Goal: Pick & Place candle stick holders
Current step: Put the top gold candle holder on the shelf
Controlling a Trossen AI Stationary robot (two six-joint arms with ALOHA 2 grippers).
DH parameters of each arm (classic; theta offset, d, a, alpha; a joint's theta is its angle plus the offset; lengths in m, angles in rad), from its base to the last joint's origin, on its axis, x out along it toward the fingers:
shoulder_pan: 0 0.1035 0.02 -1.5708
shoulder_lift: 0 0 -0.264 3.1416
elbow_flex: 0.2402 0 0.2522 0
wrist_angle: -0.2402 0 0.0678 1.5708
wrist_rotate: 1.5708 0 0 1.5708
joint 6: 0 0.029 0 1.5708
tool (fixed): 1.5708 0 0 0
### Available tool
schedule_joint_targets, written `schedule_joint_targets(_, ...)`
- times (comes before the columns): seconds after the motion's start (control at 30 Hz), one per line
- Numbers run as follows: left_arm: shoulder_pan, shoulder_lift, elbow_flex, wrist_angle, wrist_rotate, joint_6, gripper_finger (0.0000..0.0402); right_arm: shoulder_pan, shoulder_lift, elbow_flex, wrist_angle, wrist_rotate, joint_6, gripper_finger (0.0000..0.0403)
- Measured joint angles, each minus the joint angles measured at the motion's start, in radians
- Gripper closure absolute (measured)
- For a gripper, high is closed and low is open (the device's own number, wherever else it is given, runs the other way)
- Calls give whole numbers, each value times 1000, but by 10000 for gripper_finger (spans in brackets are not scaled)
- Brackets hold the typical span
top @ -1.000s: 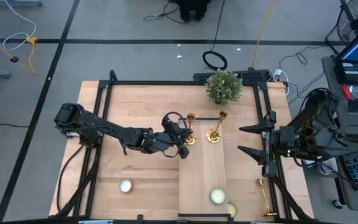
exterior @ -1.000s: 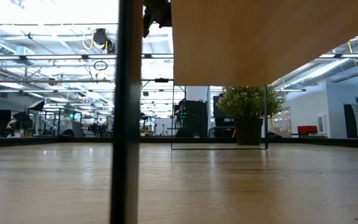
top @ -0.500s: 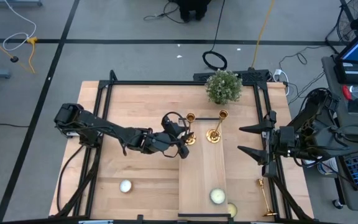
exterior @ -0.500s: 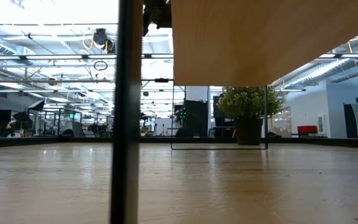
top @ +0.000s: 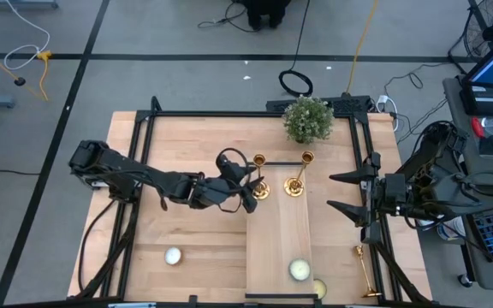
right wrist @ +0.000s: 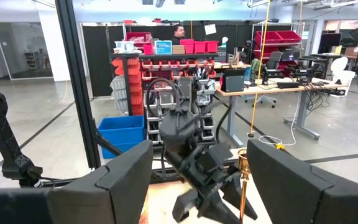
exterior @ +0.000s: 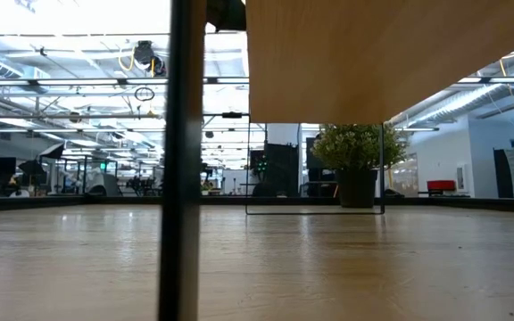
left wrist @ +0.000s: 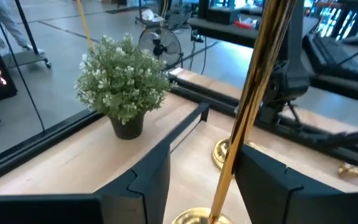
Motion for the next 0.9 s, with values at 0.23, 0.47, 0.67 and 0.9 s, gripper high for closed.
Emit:
schedule_joint_targets(0.23, 4, -26, 0, -6, 23, -11, 224, 0, 0, 0, -2, 0, 0, 147)
schedule_joint_targets(0.47, 14, -29, 0, -7, 68, -43, 224, 0, 0, 0, -3, 0, -1, 147)
schedule_joint_targets(0.67, 16, -29, 0, -3, 110, -57, 224, 0, 0, 0, -3, 0, -1, 147)
schedule_joint_targets(0.9, -11, -35, 0, -24, 95, -80, 197, 0, 0, 0, -3, 0, 0, 147)
